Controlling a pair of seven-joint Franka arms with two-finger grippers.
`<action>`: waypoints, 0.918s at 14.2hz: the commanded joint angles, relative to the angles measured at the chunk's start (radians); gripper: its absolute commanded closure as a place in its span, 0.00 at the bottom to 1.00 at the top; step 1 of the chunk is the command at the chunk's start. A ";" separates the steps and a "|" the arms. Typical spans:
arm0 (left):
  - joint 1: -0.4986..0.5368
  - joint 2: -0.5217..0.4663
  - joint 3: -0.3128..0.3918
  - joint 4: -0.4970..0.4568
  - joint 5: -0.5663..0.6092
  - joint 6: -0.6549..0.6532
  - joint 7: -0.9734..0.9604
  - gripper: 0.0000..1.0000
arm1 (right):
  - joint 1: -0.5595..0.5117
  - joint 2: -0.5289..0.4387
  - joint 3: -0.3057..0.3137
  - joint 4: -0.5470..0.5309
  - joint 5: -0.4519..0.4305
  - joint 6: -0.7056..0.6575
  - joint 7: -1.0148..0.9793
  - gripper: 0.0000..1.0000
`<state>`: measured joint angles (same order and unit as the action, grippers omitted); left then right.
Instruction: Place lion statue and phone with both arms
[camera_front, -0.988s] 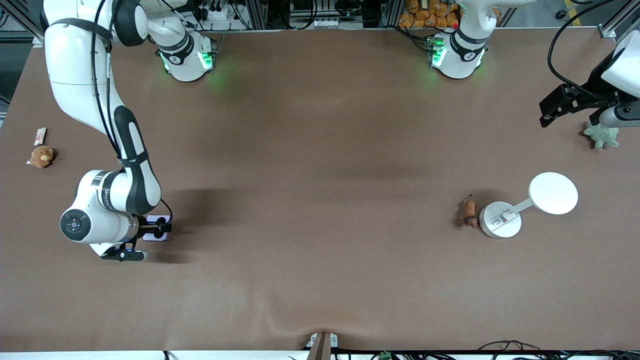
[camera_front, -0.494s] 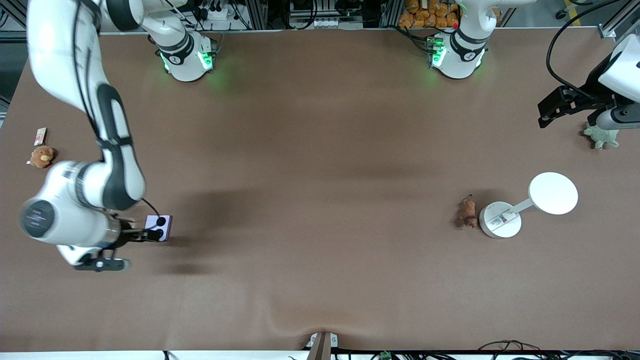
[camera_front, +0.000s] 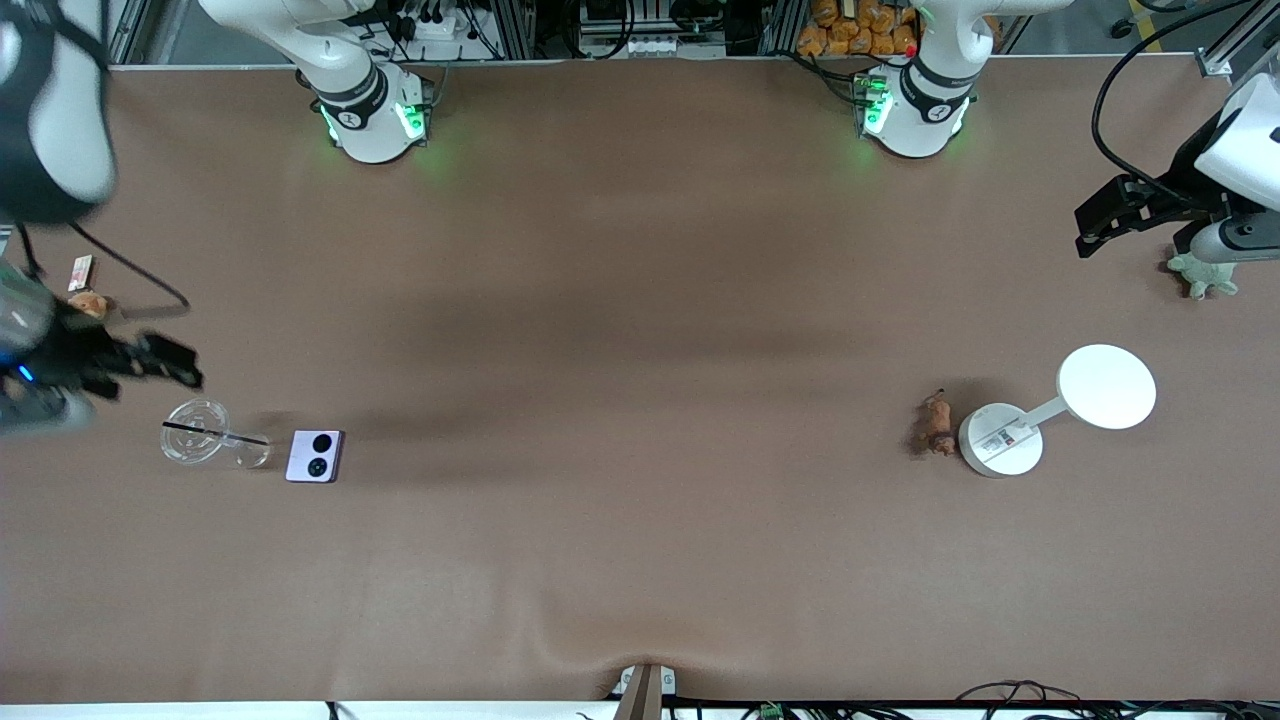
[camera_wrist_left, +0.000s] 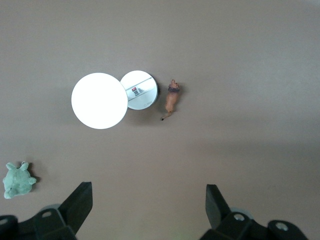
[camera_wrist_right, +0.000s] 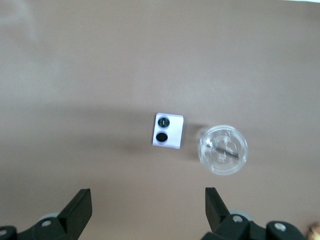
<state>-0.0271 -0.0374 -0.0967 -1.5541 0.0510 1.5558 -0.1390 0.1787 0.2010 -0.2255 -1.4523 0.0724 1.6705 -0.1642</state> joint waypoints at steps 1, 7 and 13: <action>0.001 -0.025 0.005 -0.030 -0.019 0.004 0.007 0.00 | -0.082 -0.101 0.084 -0.069 -0.037 -0.088 0.034 0.00; 0.001 -0.030 0.003 -0.035 -0.019 0.004 0.012 0.00 | -0.222 -0.206 0.242 -0.105 -0.060 -0.201 0.135 0.00; -0.001 -0.021 0.002 -0.029 -0.059 -0.003 0.022 0.00 | -0.216 -0.216 0.241 -0.089 -0.075 -0.213 0.126 0.00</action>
<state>-0.0280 -0.0395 -0.0975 -1.5655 0.0111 1.5557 -0.1389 -0.0137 0.0105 -0.0104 -1.5186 0.0168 1.4579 -0.0479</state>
